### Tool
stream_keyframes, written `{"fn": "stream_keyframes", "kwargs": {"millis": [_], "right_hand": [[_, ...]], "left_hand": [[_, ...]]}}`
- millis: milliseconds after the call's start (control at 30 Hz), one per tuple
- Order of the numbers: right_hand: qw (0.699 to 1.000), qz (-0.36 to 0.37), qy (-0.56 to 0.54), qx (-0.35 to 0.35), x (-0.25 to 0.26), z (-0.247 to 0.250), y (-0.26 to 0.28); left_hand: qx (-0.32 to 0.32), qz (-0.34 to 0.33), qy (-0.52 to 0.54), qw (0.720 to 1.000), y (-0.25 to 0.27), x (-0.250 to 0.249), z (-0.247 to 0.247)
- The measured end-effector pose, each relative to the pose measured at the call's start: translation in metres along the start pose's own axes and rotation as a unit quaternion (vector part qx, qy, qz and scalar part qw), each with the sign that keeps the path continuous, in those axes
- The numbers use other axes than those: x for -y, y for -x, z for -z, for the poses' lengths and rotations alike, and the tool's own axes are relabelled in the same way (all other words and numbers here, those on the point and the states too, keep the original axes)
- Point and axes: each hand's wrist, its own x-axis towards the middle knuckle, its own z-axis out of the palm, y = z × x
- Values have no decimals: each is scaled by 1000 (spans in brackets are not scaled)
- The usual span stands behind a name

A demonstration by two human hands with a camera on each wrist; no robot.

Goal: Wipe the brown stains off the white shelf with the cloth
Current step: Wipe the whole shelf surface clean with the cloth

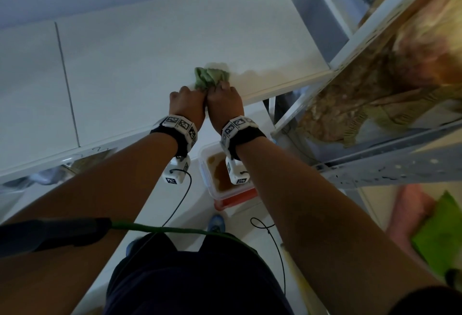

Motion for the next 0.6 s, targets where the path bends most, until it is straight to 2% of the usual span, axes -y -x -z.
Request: {"fn": "stream_keyframes", "kwargs": {"millis": [367, 533, 600], "right_hand": [[1000, 2, 16, 10, 32, 7, 2], [998, -7, 39, 46, 72, 9, 3], [997, -6, 49, 55, 105, 9, 1]], "left_hand": [[7, -10, -10, 1000, 11, 25, -3], [23, -20, 2, 1000, 31, 58, -1], [6, -24, 5, 1000, 44, 88, 0]]}}
